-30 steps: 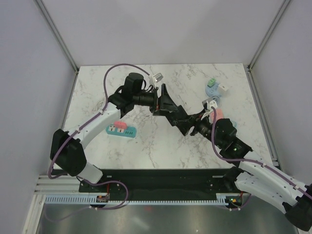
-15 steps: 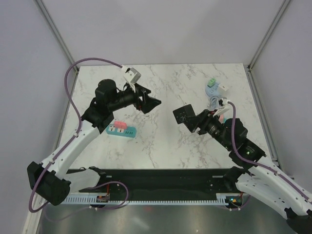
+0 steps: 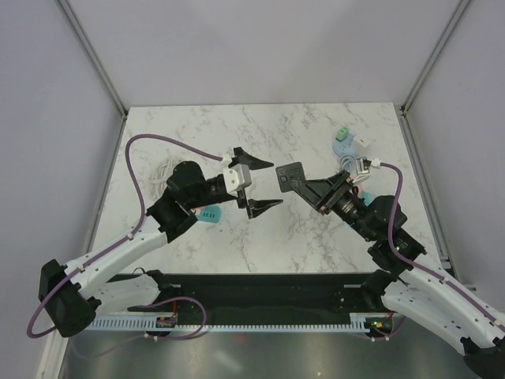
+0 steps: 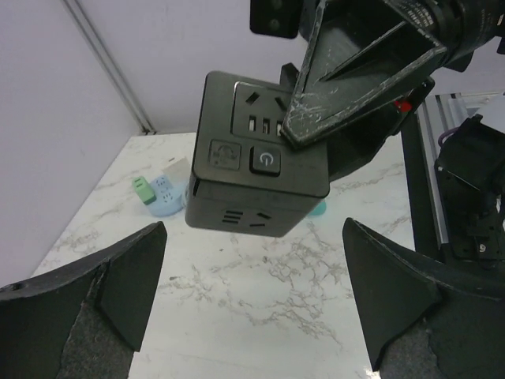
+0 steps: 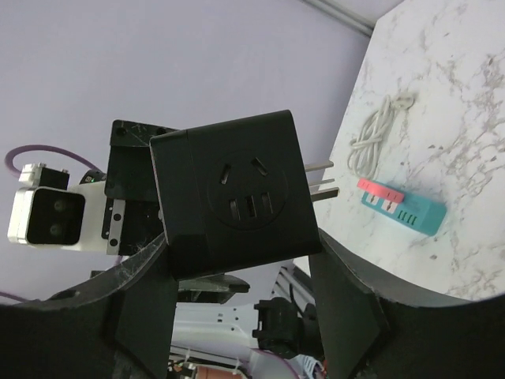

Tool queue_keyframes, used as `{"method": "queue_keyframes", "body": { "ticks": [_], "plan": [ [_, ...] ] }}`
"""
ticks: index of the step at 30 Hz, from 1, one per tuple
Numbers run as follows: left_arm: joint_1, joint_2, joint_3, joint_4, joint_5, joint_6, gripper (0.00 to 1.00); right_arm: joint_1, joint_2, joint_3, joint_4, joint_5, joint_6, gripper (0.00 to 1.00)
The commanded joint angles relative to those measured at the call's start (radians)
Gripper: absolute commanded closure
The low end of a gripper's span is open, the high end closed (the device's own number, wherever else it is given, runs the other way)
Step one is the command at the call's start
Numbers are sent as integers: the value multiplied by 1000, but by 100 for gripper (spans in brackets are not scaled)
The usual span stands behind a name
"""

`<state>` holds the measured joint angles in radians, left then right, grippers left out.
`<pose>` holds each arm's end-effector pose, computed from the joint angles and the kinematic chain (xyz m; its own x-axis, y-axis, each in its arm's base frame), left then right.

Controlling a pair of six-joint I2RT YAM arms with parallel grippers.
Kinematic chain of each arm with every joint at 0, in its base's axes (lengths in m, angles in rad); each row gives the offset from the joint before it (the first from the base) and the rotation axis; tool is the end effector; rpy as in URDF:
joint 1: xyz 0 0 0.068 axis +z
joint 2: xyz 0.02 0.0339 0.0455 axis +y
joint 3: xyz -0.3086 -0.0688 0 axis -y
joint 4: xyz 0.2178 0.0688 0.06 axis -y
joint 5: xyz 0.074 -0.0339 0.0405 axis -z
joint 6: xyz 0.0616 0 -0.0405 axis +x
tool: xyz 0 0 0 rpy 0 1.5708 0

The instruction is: Insert the plug

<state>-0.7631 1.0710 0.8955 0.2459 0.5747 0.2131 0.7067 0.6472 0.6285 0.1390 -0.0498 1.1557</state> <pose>0.1376 -0.1779 0.4142 0.2553 0.0015 -0.9669 0.9393 0.2369 0.2483 0.0948 0.0849 0.3718 -0.5910 0.6971 -0.4058 -0.3602 0.2221 0.9061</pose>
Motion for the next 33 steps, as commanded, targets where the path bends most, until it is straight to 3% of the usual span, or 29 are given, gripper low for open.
{"method": "queue_keyframes", "body": {
  "ticks": [1,13,16,19,20,22,25,26,28,29,33],
  "plan": [
    [-34,-20,-29,153,-39,108,0,-1,-9,-16,145,-55,102,100],
    [-128,14,-41,176,-111,227,3,0,5,-101,304,-102,225,100],
    [-130,15,-41,171,-88,249,10,-1,2,-122,341,-105,240,100],
    [-130,14,-50,162,-73,252,33,-3,-9,-124,343,-108,231,100],
    [-130,10,-55,164,-67,250,43,-1,-9,-122,337,-113,226,96],
    [-130,6,-64,164,-58,249,50,-1,-1,-112,320,-134,216,87],
    [-130,7,-64,152,-41,249,72,-3,17,-110,339,-168,207,69],
    [-130,9,-61,142,-29,250,84,-1,20,-108,344,-176,196,56],
    [-130,6,-50,95,-16,256,98,-1,8,-80,279,-190,148,43],
    [-130,1,-46,75,-12,256,98,-1,3,-58,228,-190,69,31],
    [-127,-43,-46,-2,5,247,98,-1,-27,54,-37,-168,-149,8]
  ]
}}
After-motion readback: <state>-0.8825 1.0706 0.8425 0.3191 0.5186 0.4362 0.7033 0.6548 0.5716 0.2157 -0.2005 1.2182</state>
